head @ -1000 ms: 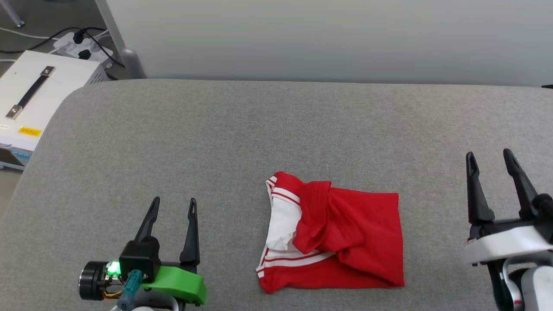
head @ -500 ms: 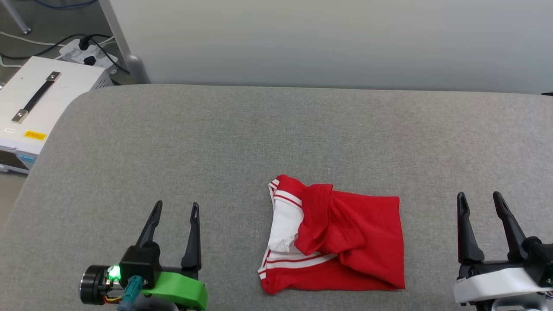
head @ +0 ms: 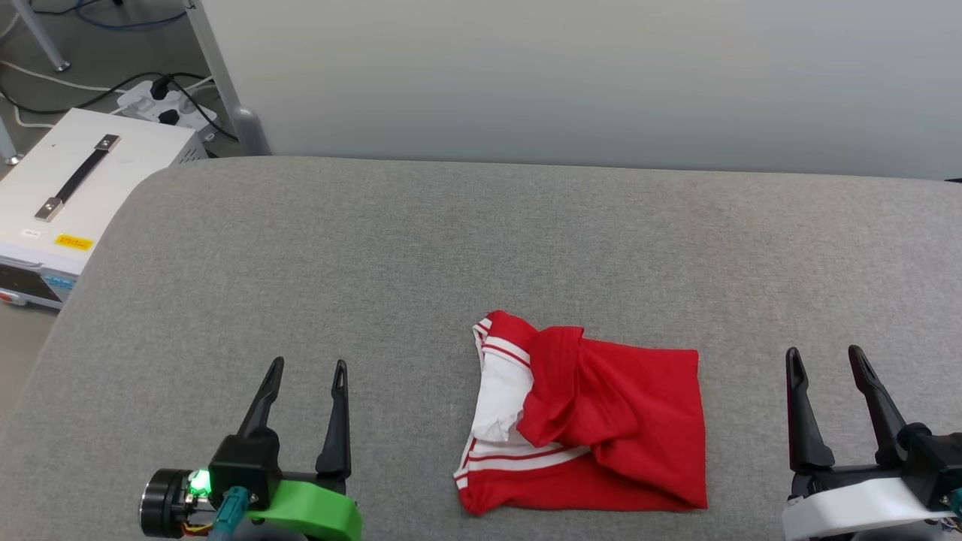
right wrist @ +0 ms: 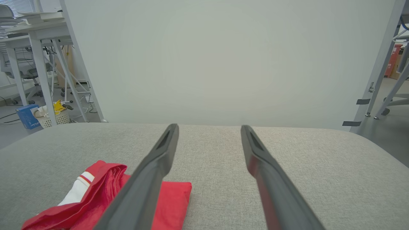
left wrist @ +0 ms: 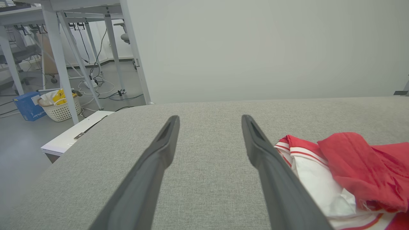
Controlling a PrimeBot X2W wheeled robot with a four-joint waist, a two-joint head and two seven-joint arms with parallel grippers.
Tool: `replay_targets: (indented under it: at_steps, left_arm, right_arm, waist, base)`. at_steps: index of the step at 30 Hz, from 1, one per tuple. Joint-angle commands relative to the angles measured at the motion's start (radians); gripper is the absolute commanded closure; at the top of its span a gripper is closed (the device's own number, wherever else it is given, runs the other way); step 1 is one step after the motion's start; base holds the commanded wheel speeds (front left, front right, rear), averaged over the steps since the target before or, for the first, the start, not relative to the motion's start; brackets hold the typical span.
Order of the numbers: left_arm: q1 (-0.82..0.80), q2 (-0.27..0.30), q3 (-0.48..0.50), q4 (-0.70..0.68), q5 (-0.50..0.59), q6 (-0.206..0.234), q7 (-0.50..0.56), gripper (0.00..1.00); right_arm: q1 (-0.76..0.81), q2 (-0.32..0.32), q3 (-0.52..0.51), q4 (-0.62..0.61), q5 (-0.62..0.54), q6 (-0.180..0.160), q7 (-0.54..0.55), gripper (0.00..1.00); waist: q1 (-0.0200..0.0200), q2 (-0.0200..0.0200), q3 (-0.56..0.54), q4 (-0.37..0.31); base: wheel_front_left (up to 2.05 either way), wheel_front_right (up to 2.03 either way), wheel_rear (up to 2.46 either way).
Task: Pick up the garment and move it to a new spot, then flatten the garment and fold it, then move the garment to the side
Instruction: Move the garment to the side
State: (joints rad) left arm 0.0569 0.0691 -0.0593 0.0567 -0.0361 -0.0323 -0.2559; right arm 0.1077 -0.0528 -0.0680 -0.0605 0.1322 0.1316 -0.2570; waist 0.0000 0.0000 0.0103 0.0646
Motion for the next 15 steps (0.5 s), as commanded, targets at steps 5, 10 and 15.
replay_targets:
  at_steps: [5, 10, 15]
  left_arm:
    - [0.018, -0.003, 0.003, 0.002, -0.003, -0.004, -0.006, 0.0]
    - [0.008, -0.004, 0.006, 0.002, -0.003, -0.004, -0.006, 0.0]
    - [-0.006, -0.005, 0.005, 0.005, -0.001, -0.007, -0.006, 0.0]
  right_arm:
    - [-0.008, -0.005, -0.01, 0.001, -0.026, -0.001, -0.005, 0.0]
    - [-0.106, -0.079, -0.008, 0.037, 0.006, -0.001, 0.007, 0.0]
    - [-0.239, -0.234, 0.078, 0.106, 0.118, -0.001, 0.184, 0.0]
  waist:
    - [0.0, 0.0, -0.001, 0.0]
    - [0.0, 0.0, 0.013, -0.002]
    - [0.0, 0.0, 0.028, 0.003]
  base:
    - [0.0, 0.0, 0.0]
    - [0.0, 0.0, 0.0]
    - [0.0, 0.0, 0.0]
